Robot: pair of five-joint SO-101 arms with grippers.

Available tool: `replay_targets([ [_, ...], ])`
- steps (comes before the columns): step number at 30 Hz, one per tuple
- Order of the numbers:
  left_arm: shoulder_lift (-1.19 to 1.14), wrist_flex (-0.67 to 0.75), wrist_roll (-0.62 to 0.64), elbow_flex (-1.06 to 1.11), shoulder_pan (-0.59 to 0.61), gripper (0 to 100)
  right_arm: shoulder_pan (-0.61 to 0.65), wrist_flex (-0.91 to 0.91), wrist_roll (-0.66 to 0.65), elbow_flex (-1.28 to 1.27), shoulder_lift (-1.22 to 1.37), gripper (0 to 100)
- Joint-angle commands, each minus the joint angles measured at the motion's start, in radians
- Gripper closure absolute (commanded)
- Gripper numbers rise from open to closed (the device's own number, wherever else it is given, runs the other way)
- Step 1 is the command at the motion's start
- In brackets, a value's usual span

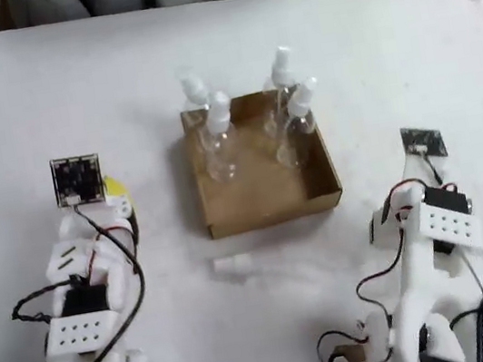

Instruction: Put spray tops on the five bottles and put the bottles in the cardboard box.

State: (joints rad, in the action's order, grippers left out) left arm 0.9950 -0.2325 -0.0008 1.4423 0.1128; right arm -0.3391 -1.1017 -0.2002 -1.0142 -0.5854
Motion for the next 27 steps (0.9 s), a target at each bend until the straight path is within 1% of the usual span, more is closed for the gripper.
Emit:
replay_targets([
  [1,-0.005,0.021,0.012,-0.011,-0.005,98,0.074,-0.16,0.005,0.149,-0.145,98.0],
  [3,-0.008,0.021,0.012,-0.026,0.001,98,0.134,-0.263,0.005,0.227,-0.203,98.4],
  [5,-0.008,0.003,0.02,-0.044,0.033,98,0.203,-0.363,0.005,0.311,-0.248,98.4],
  [7,-0.008,-0.074,0.02,-0.091,0.061,98,0.292,-0.441,0.015,0.39,-0.282,98.4],
  [8,-0.008,-0.121,0.02,-0.112,0.068,98,0.348,-0.466,0.043,0.425,-0.294,98.4],
  [10,-0.008,-0.18,0.021,-0.137,0.07,98,0.47,-0.495,0.138,0.477,-0.311,98.4],
  [13,-0.008,-0.184,0.021,-0.14,0.071,98,0.674,-0.498,0.279,0.508,-0.309,98.4],
  [15,-0.01,-0.189,0.021,-0.143,0.081,98,0.819,-0.472,0.316,0.494,-0.308,98.4],
  [17,-0.01,-0.19,0.021,-0.153,0.11,98,0.935,-0.404,0.324,0.445,-0.308,98.4],
  [19,-0.015,-0.19,0.023,-0.163,0.139,98,1.024,-0.335,0.324,0.393,-0.312,98.4],
  [23,-0.11,-0.184,0.092,-0.213,0.159,98,1.156,-0.183,0.324,0.316,-0.308,98.4],
  [27,-0.283,-0.183,0.144,-0.322,0.246,98,1.247,0.079,0.325,0.193,-0.308,98.4],
])
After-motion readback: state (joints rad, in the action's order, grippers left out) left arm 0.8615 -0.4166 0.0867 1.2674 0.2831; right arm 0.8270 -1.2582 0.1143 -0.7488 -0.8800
